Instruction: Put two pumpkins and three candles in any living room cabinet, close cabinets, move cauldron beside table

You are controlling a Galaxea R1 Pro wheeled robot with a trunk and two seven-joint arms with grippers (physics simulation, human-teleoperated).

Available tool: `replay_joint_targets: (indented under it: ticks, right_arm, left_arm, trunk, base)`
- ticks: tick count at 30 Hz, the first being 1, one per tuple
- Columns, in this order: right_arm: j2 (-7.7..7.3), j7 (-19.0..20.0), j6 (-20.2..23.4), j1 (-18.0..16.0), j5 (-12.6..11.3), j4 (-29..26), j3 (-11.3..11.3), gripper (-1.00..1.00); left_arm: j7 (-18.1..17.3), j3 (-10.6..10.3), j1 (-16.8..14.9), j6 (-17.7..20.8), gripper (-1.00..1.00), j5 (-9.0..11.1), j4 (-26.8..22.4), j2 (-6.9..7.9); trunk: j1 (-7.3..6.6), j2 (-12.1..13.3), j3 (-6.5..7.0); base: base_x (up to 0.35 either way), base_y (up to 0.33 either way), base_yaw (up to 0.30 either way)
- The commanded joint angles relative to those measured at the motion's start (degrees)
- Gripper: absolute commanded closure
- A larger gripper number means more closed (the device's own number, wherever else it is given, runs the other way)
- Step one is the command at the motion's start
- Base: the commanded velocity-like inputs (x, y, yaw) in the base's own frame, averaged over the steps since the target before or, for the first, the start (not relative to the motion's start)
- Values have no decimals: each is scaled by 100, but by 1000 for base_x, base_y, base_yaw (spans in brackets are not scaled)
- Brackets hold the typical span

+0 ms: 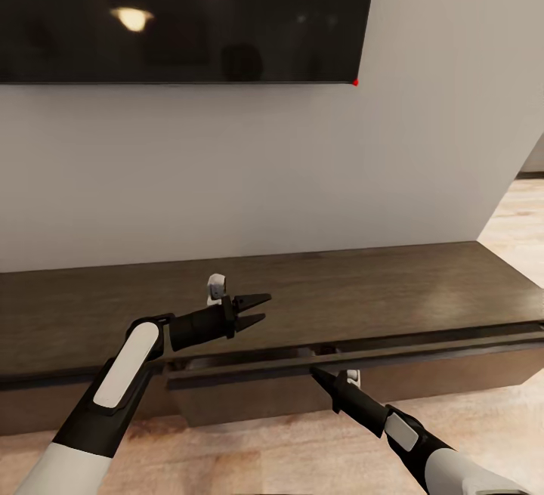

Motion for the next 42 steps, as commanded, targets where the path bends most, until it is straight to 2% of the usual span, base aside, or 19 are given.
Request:
replay_joint_targets:
  ticks: [1, 32, 42]
  right_arm:
    - [2, 29, 114, -3, -73, -2, 162, 100]
    - [2, 29, 117, -3, -73, -2, 163, 100]
    - [2, 20, 119, -3, -73, -2, 308, 100]
  left_arm:
    - [-60, -5, -4, 3, -100, -54, 3, 3]
    - [-60, -5, -4, 3, -100, -57, 3, 3]
    - [-60, -5, -4, 3, -100, -60, 3, 3]
  trunk:
    - [-2, -2, -4]
    - [-2, -2, -4]
    - [-2, -2, -4]
  base:
    - [-9, 0, 0]
    - [-110, 0, 0]
    - [-94, 0, 0]
